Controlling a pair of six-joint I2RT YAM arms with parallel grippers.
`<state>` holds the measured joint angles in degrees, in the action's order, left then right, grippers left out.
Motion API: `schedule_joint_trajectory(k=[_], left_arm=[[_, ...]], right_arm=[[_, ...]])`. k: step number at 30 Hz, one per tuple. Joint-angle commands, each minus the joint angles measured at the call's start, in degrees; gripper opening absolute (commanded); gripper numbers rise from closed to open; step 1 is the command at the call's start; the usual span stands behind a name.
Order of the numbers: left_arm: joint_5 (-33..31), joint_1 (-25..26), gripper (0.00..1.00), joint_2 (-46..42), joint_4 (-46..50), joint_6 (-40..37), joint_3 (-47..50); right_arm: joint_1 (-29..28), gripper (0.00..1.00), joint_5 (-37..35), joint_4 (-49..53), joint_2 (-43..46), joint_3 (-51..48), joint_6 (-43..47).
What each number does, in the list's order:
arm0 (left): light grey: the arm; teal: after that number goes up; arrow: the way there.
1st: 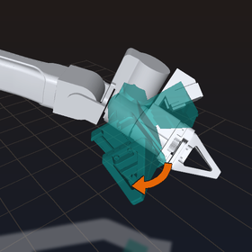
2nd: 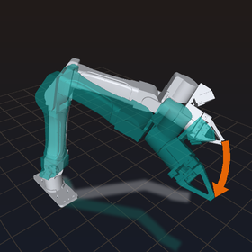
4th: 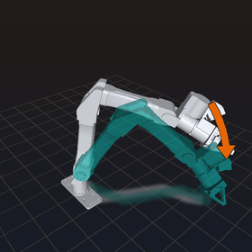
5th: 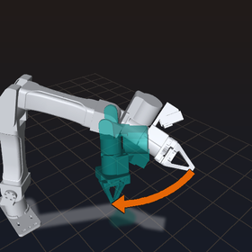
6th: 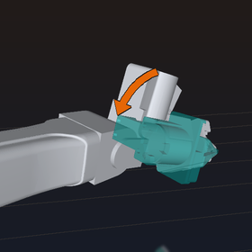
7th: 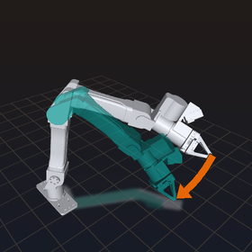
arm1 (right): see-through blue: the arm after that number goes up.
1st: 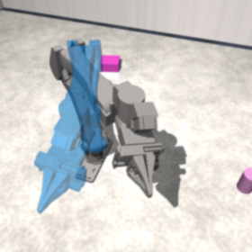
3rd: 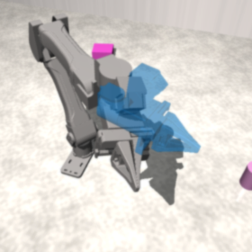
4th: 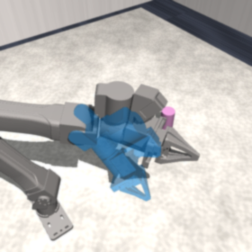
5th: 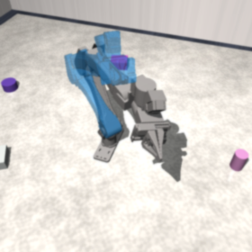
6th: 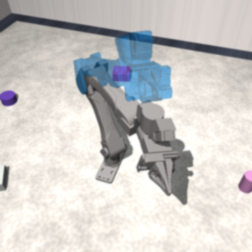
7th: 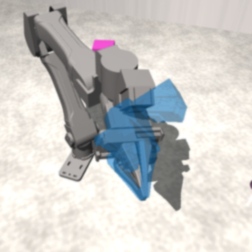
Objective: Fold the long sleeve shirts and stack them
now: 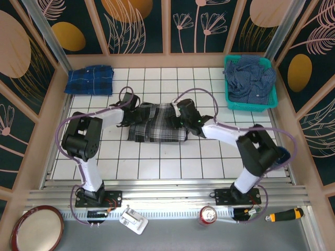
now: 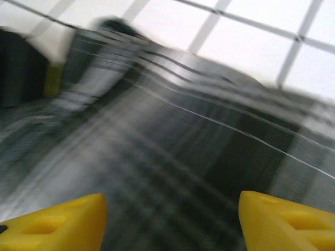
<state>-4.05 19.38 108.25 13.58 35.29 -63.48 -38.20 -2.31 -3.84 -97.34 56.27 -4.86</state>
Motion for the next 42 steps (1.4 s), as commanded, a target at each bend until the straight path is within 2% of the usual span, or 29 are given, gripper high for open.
schedule_joint_trajectory(k=[1,3,7,10,13,16,21,25,29,32,34,37,39,42], left_arm=[[-1.07,-0.61,0.53,-1.60,-1.02,3.72,4.38],[-1.91,-0.52,0.53,-1.53,-0.93,3.82,5.21],[-4.07,-0.57,0.55,-3.77,1.99,3.29,4.86],[-6.63,-0.57,0.65,-8.40,6.83,2.35,2.18],[-8.67,0.10,0.72,-14.10,10.63,1.94,-0.49],[-7.83,2.17,0.72,-17.09,10.82,2.53,-1.64],[2.01,4.71,0.67,-14.66,1.74,4.91,1.43],[4.16,4.68,0.61,-9.14,-2.09,8.17,4.19],[3.64,4.64,0.56,-5.87,-0.42,8.56,2.75],[0.51,3.12,0.54,-6.57,5.52,5.81,-3.92],[-2.26,1.16,0.60,-7.69,9.14,2.95,-10.35],[-7.43,-2.53,0.76,-6.98,13.80,-1.09,-21.76],[-11.41,-5.12,0.82,-4.43,16.37,-3.47,-28.80],[-15.57,-9.05,0.84,2.21,16.80,-7.31,-38.72]], right_arm=[[4.22,0.67,5.13,-2.42,-8.66,2.28,-8.68],[4.74,0.69,7.30,1.00,-13.24,6.69,-8.51],[5.24,0.70,6.35,5.22,-17.71,11.98,-7.94],[5.02,0.71,1.69,8.86,-14.93,14.50,-6.85],[2.13,0.73,-6.09,10.39,-9.35,15.40,-4.93],[-2.11,0.75,-11.82,7.89,-4.89,13.56,-4.83],[-9.45,0.74,-15.45,-1.78,-2.11,5.05,-10.50],[-9.88,0.71,-14.07,-4.33,-2.04,-2.13,-20.35],[-9.84,0.71,-14.24,-0.41,-2.22,-5.27,-24.01],[-9.62,0.71,-16.44,3.28,-0.01,-6.39,-22.87],[-10.31,0.71,-17.77,3.32,3.06,-6.98,-20.89],[-11.58,0.72,-19.56,1.62,6.99,-6.64,-18.28],[-13.11,0.72,-21.23,-1.05,8.29,-5.84,-16.83],[-14.03,0.76,-19.13,-8.65,6.44,-5.55,-13.25]])
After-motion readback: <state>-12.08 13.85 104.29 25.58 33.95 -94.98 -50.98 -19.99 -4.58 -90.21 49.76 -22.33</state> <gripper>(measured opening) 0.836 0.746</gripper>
